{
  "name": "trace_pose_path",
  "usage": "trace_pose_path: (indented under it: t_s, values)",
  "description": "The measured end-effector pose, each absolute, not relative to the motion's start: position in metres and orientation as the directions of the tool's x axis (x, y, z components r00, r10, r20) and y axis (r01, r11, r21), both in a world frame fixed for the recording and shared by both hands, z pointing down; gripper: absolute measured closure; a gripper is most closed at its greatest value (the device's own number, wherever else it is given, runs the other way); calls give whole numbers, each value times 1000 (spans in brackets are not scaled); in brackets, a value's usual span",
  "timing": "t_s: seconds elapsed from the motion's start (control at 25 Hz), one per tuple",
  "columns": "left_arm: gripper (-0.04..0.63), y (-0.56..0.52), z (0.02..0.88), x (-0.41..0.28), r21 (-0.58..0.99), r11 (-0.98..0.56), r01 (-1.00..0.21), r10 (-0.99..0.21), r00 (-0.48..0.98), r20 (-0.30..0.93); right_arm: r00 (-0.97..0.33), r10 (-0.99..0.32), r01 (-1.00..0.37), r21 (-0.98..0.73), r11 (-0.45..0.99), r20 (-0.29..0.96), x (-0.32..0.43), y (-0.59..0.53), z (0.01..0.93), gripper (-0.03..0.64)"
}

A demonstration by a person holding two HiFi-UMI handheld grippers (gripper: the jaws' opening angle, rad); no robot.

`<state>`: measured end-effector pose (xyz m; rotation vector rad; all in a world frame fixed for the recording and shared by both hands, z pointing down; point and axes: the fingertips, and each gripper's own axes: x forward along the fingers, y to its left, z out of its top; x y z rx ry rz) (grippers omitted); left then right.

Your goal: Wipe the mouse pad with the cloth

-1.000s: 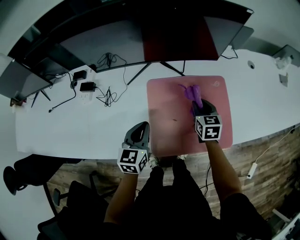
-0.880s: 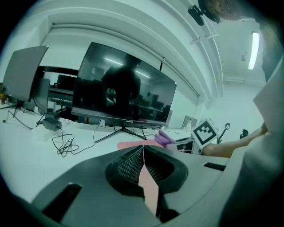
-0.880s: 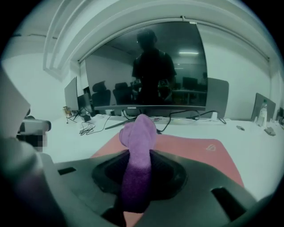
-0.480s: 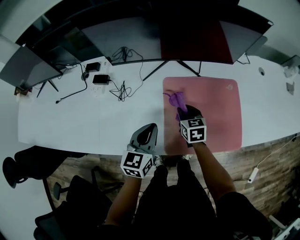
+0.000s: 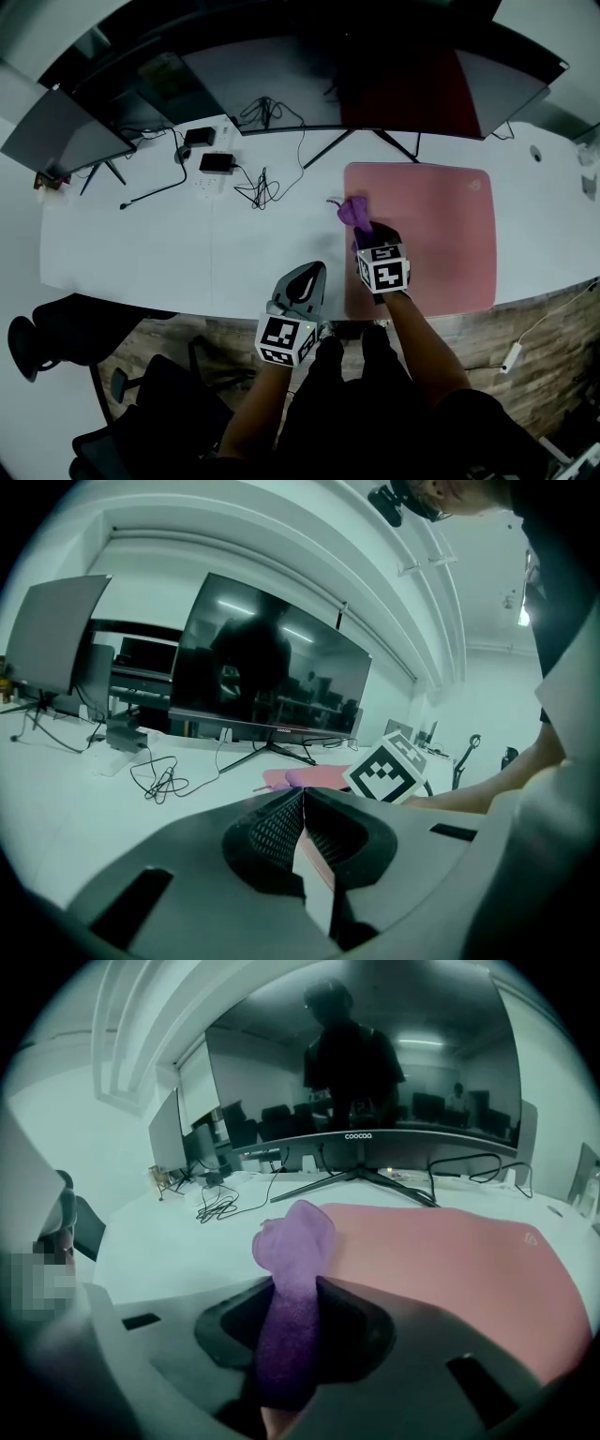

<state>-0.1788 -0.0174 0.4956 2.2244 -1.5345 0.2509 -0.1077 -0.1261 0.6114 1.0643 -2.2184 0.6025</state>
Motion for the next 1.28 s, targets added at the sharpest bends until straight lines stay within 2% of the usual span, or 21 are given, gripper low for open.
trace_pose_path:
  t_s: [0.56, 1.28]
  values:
    - [572, -16, 528, -175, 217, -266, -939, -837, 336, 431, -469, -556, -782, -30, 623, 686, -89, -130, 613, 500]
    - [572, -44, 546, -115, 235, -320, -918, -799, 395, 453, -344, -619, -849, 47, 526, 706, 14, -154, 613, 491]
